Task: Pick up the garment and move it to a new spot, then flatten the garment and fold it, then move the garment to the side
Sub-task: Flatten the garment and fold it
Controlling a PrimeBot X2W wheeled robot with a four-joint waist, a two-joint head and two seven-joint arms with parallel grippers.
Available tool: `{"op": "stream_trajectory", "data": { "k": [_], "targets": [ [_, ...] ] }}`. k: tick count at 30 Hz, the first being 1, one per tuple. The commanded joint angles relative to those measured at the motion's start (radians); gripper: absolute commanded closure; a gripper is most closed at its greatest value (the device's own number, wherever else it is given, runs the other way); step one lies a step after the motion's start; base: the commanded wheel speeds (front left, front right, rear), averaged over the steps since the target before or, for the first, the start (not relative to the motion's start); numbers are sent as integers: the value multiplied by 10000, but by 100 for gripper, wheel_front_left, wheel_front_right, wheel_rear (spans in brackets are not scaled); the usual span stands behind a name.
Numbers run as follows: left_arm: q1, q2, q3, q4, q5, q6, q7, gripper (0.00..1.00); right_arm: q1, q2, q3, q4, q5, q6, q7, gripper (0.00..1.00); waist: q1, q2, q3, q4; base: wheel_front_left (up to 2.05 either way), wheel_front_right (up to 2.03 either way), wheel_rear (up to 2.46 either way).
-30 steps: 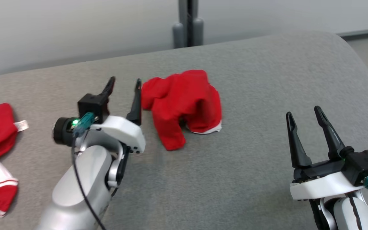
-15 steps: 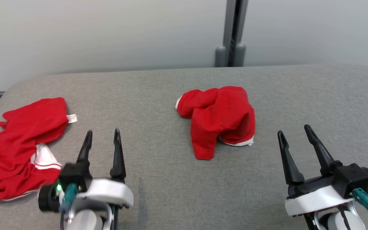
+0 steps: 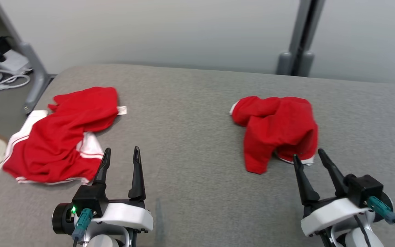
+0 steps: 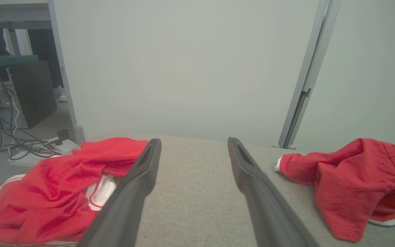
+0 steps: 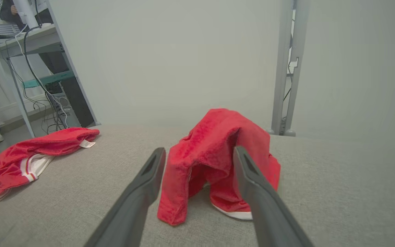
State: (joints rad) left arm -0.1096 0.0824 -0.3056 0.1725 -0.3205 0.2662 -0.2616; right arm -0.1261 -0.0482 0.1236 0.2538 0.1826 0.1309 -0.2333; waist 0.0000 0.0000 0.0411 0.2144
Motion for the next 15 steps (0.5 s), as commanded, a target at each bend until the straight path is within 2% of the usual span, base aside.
{"op": "stream_trajectory", "data": {
  "k": [1, 5, 10, 15],
  "targets": [
    [-113, -19, 110, 46, 103, -113, -44, 0, -242, -48, 53, 357, 153, -3, 135, 0, 0, 0, 133, 471, 0, 0, 0],
    [-61, -181, 114, 137, 261, -325, -43, 0, -799, -173, 294, 1508, 307, -3, 353, 0, 0, 0, 271, 951, 0, 0, 0],
    [-211, -280, 166, 197, 336, -493, -45, 0, -1709, -298, 104, 3314, 974, -3, 572, 0, 0, 0, 483, 1549, 0, 0, 0],
    [-265, -299, 101, 188, 348, -551, -45, 0, -2306, -335, 58, 4261, 1454, -3, 573, 0, 0, 0, 636, 1813, 0, 0, 0]
  ]
}}
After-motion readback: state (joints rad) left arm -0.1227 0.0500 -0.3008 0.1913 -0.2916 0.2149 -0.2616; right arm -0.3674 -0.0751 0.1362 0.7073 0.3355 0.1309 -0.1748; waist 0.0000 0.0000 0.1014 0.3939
